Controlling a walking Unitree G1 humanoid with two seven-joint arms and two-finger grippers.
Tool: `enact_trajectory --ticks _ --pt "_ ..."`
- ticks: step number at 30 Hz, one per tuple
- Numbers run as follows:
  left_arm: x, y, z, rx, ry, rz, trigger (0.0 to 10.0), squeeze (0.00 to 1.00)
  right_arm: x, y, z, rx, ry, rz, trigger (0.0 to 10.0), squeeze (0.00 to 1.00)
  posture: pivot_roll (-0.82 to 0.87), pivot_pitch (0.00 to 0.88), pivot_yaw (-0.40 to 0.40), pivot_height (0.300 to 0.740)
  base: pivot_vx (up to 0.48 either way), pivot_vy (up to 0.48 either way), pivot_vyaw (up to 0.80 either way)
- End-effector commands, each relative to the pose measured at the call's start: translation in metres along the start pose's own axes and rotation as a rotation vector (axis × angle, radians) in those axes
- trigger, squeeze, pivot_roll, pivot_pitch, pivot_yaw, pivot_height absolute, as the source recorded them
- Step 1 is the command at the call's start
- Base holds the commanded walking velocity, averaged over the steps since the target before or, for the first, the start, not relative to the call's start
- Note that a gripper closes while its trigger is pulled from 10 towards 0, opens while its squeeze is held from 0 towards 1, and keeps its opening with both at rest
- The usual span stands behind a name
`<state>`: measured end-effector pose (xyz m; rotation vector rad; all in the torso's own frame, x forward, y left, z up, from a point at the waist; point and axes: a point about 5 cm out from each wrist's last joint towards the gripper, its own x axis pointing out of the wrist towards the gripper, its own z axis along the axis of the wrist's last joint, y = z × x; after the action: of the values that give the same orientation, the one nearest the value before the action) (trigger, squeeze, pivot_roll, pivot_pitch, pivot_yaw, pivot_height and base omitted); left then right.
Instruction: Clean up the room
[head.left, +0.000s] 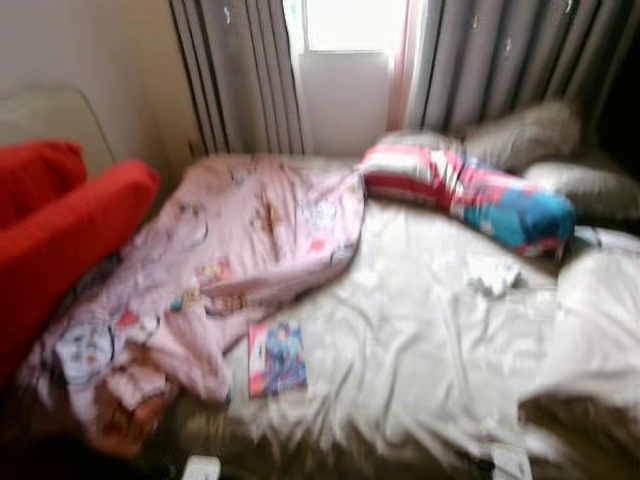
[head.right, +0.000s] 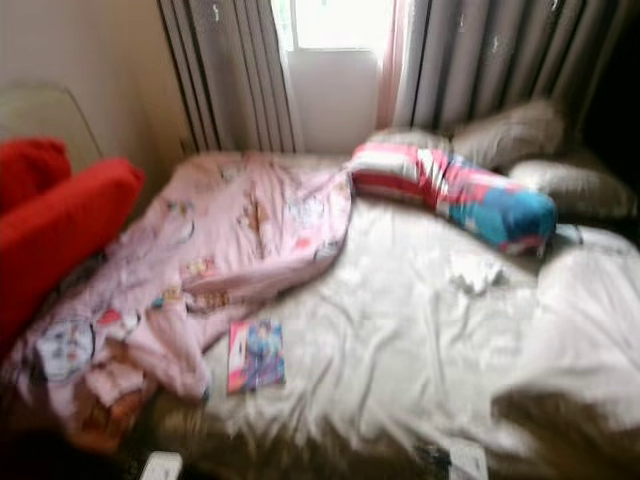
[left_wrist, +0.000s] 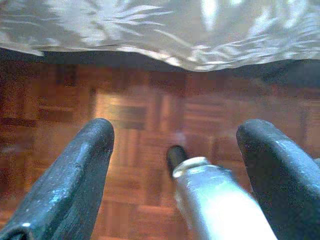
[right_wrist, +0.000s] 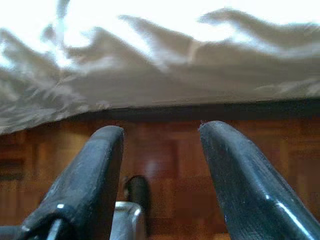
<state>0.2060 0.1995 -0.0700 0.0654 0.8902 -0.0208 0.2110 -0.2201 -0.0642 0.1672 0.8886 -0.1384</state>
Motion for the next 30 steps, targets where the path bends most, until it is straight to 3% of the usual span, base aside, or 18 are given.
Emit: enact_trajectory --ticks 1,30 --pt "-0.0023 0.0079 -0.0080 0.024 0.035 0.020 10.0 0.00 0.0011 0.0068 -0.0002 0.010 -0.001 0.013 10.0 0.00 -0.01 0.040 0.012 0.740 0.000 -0.289 0.00" --pt "-0.0028 0.0115 -0.0079 0.016 0.034 0.024 10.0 0.00 0.0013 0.0071 0.0014 0.018 -0.012 0.010 10.0 0.00 -0.01 0.051 0.007 0.740 0.000 -0.293 0.00"
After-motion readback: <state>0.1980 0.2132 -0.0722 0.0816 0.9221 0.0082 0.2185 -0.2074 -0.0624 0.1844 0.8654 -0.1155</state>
